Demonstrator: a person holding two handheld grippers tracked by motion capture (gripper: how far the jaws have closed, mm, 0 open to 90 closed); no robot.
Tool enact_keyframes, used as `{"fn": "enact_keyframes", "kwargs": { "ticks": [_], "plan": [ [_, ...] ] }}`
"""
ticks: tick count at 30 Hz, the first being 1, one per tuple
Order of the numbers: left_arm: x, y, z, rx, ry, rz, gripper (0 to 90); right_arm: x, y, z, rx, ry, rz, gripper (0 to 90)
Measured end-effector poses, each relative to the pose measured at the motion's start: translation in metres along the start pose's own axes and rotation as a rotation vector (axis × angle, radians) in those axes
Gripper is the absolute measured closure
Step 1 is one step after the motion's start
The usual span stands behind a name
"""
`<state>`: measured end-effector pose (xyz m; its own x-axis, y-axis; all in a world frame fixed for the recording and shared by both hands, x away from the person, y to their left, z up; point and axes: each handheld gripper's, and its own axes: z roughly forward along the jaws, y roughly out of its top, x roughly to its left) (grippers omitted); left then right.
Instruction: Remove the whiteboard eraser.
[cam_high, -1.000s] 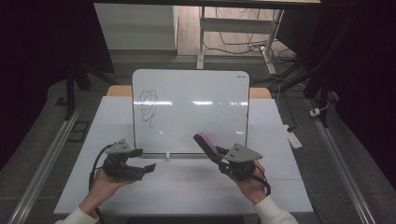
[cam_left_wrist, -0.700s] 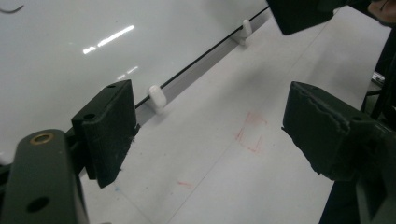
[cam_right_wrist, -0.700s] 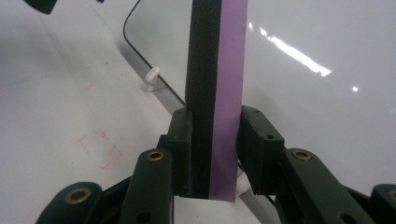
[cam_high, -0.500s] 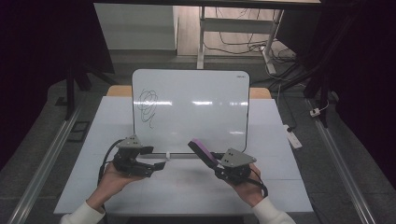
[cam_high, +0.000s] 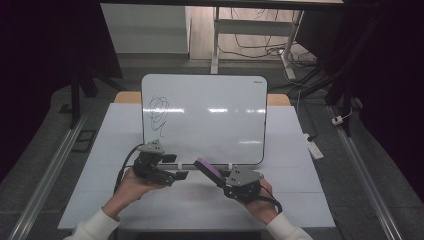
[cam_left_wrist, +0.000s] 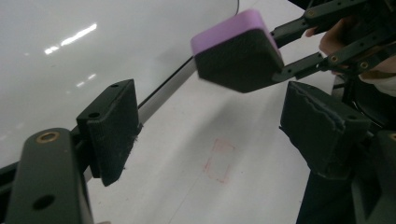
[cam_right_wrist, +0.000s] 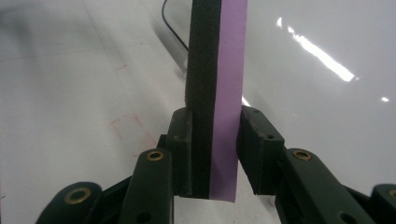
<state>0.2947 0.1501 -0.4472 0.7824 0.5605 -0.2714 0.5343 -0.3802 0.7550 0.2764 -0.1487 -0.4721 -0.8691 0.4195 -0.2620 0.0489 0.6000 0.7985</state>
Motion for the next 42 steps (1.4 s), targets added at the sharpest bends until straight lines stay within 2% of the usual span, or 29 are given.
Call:
{"fn": "enact_keyframes", "kwargs": {
  "ticks": [5, 8, 11, 21, 25, 29, 35, 42],
  "plan": [
    [0.000, 0.005, 0.007, 0.018, -0.039, -0.003, 20.2, 0.003, -0.001, 0.002, 0.007, 0.021, -0.034, 65.8],
    [-0.001, 0.008, 0.011, 0.025, -0.057, 0.003, 20.9, 0.006, -0.001, 0.004, 0.014, 0.039, -0.076, 65.7],
    [-0.001, 0.010, 0.015, 0.041, -0.074, 0.009, 21.5, 0.008, -0.002, 0.005, 0.020, 0.061, -0.098, 65.8],
    [0.001, 0.012, 0.026, 0.088, -0.126, 0.004, 23.8, 0.011, -0.002, 0.006, 0.028, 0.073, -0.130, 65.8],
    [0.000, 0.013, 0.033, 0.105, -0.158, 0.006, 29.1, 0.013, -0.001, 0.005, 0.015, 0.067, -0.151, 65.7],
    [0.000, 0.012, 0.035, 0.114, -0.158, 0.000, 33.6, 0.014, 0.000, 0.003, 0.006, 0.062, -0.164, 65.7],
    [-0.001, 0.011, 0.037, 0.123, -0.147, -0.015, 37.4, 0.016, 0.000, 0.003, 0.023, 0.047, -0.207, 65.6],
    [-0.001, 0.010, 0.036, 0.123, -0.133, -0.017, 39.1, 0.016, 0.000, 0.003, 0.020, 0.047, -0.205, 65.3]
  ]
}}
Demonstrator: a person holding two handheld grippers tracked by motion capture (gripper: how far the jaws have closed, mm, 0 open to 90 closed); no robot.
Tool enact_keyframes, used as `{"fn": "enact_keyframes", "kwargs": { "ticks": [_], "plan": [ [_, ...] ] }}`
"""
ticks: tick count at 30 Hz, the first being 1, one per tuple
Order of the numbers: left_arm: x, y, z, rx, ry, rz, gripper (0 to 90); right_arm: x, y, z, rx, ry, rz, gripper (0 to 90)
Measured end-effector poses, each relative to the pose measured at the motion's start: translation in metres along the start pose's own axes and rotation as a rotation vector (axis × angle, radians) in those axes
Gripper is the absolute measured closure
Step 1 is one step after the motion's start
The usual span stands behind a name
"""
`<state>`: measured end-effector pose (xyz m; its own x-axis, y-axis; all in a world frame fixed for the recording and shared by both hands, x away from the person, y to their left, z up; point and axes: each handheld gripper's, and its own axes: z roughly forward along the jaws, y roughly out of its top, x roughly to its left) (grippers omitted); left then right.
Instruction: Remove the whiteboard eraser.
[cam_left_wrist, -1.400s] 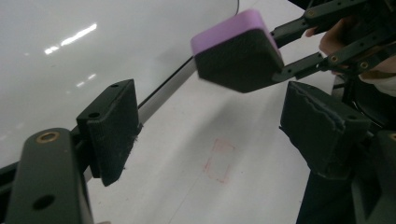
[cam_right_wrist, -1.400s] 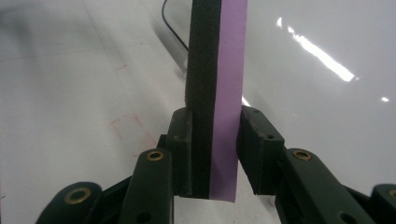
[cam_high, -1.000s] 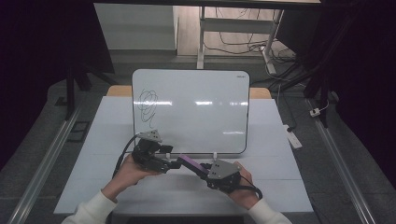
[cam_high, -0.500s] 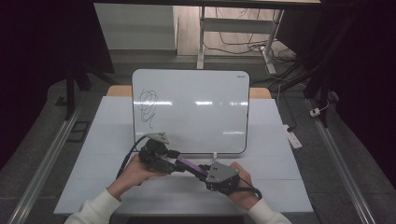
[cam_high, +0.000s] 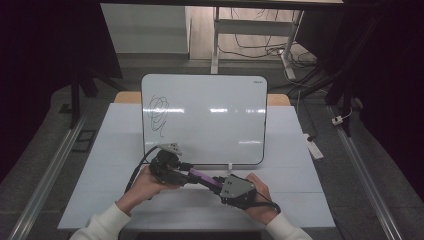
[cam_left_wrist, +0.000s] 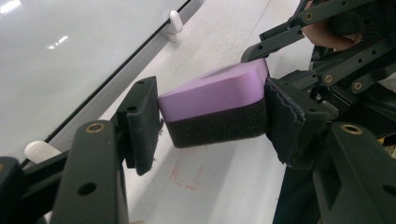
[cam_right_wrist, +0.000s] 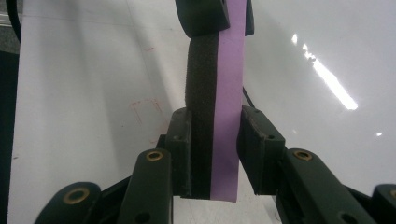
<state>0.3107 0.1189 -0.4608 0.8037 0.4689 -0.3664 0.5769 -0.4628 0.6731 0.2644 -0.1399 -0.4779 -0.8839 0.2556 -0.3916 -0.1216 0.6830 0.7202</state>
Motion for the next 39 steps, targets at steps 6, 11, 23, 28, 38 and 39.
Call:
{"fn": "enact_keyframes", "kwargs": {
  "ticks": [6, 11, 23, 28, 38, 39],
  "plan": [
    [0.004, 0.000, 0.002, 0.016, -0.038, -0.065, 36.7, 0.002, 0.002, -0.002, 0.009, -0.031, -0.044, 65.8],
    [0.010, -0.002, 0.002, -0.003, -0.105, -0.109, 35.3, 0.003, 0.002, -0.003, -0.006, -0.048, -0.053, 65.9],
    [0.006, -0.003, 0.002, -0.025, -0.066, -0.075, 39.8, 0.000, -0.001, -0.001, -0.007, -0.025, -0.025, 62.5],
    [-0.002, -0.006, -0.002, -0.064, 0.010, -0.004, 40.0, -0.006, -0.003, -0.003, -0.019, 0.045, 0.078, 45.8],
    [-0.023, -0.021, -0.005, -0.064, 0.026, 0.260, 40.0, -0.044, -0.019, -0.011, -0.043, 0.321, 0.367, 35.6],
    [-0.024, -0.021, -0.005, -0.060, 0.023, 0.278, 40.0, -0.046, -0.019, -0.010, -0.039, 0.336, 0.370, 34.6]
  ]
}}
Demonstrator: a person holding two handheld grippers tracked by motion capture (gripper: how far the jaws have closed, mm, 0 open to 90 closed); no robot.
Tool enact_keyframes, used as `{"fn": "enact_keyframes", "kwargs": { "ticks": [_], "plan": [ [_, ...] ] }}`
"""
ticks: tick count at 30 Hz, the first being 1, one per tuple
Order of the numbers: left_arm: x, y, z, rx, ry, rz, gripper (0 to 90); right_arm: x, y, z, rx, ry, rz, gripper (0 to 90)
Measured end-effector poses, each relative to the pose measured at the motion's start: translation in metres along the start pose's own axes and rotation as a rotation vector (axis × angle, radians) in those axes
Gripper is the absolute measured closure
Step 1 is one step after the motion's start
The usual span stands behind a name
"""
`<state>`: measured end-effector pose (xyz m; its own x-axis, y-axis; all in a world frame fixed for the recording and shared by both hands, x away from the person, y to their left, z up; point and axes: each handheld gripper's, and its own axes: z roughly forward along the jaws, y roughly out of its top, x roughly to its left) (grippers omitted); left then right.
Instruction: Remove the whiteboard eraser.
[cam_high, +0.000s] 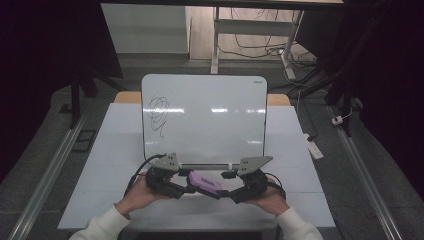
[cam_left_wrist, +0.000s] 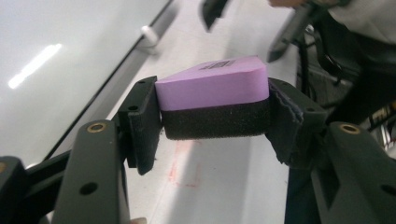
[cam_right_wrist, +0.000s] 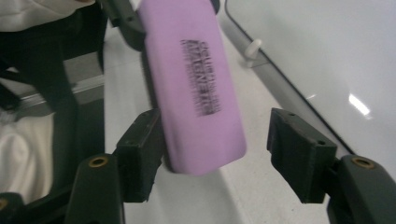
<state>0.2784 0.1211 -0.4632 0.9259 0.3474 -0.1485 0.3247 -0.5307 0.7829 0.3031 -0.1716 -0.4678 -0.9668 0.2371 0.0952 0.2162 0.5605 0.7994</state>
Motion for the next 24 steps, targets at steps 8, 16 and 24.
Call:
{"fn": "enact_keyframes", "kwargs": {
  "ticks": [8, 16, 24],
  "plan": [
    [-0.006, 0.000, 0.001, -0.006, -0.032, 0.099, 39.9, -0.007, 0.012, 0.011, 0.074, 0.148, 0.025, 29.3],
    [-0.009, -0.001, 0.000, -0.014, -0.052, 0.151, 39.8, -0.008, 0.020, 0.031, 0.101, 0.302, 0.038, 35.4],
    [-0.007, 0.000, 0.000, -0.015, -0.061, 0.141, 39.5, -0.007, 0.020, 0.032, 0.101, 0.310, 0.032, 38.4]
  ]
}}
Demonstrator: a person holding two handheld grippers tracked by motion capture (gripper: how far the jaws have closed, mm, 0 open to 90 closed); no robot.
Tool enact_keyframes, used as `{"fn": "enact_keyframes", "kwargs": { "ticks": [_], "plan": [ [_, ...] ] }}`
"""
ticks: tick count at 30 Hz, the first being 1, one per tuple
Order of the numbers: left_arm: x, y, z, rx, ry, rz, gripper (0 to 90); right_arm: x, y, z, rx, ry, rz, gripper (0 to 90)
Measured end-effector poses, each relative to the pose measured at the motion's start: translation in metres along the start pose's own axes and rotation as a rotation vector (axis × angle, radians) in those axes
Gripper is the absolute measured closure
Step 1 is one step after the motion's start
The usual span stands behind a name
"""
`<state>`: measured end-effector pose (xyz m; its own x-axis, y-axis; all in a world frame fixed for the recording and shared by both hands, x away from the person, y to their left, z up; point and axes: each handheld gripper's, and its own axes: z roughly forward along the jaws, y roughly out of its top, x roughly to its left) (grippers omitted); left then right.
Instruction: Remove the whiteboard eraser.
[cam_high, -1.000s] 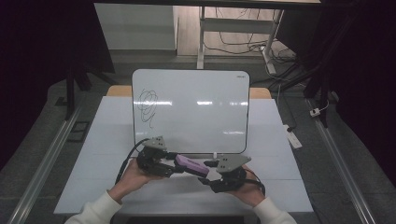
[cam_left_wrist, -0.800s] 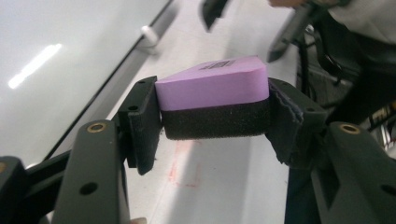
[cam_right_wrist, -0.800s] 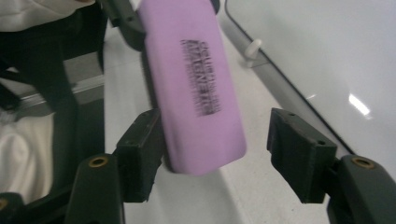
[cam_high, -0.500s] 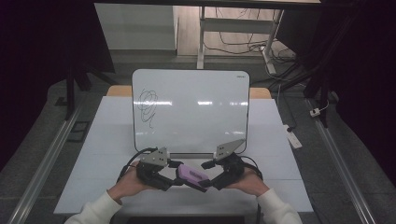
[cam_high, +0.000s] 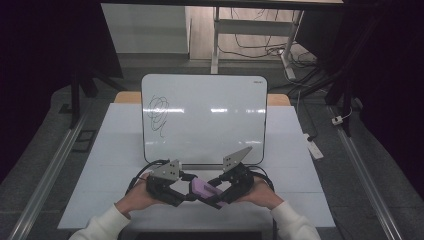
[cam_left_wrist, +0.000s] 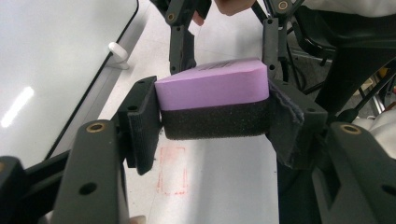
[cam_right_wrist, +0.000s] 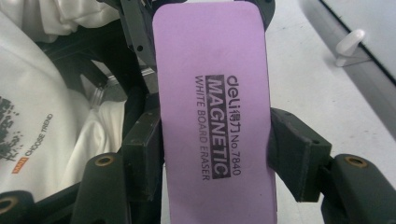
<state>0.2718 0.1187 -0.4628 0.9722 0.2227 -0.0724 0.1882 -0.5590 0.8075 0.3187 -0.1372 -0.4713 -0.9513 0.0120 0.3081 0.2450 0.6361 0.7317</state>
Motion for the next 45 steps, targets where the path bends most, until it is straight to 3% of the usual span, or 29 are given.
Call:
{"fn": "enact_keyframes", "kwargs": {
  "ticks": [6, 12, 20, 24, 28, 34, 45],
  "plan": [
    [0.005, -0.001, -0.004, -0.046, 0.054, -0.076, 33.6, 0.002, 0.000, -0.006, -0.041, -0.082, -0.011, 39.2],
    [0.009, -0.010, -0.016, -0.048, 0.140, -0.196, 23.0, 0.006, 0.000, -0.009, -0.086, -0.245, -0.050, 39.3],
    [0.003, -0.059, -0.051, -0.045, 0.295, -0.401, 21.2, 0.011, 0.007, -0.010, -0.163, -0.470, -0.087, 39.4],
    [0.001, -0.089, -0.072, -0.075, 0.359, -0.496, 21.5, 0.011, 0.015, -0.009, -0.193, -0.586, -0.093, 39.4],
    [0.000, -0.109, -0.084, -0.091, 0.398, -0.563, 21.6, 0.012, 0.030, -0.006, -0.225, -0.691, -0.101, 39.5],
    [-0.003, -0.117, -0.090, -0.088, 0.447, -0.570, 21.3, 0.007, 0.053, 0.001, -0.256, -0.734, -0.139, 39.6],
    [-0.001, -0.119, -0.091, -0.081, 0.476, -0.570, 20.8, -0.007, 0.090, 0.006, -0.271, -0.832, -0.164, 39.7]
  ]
}}
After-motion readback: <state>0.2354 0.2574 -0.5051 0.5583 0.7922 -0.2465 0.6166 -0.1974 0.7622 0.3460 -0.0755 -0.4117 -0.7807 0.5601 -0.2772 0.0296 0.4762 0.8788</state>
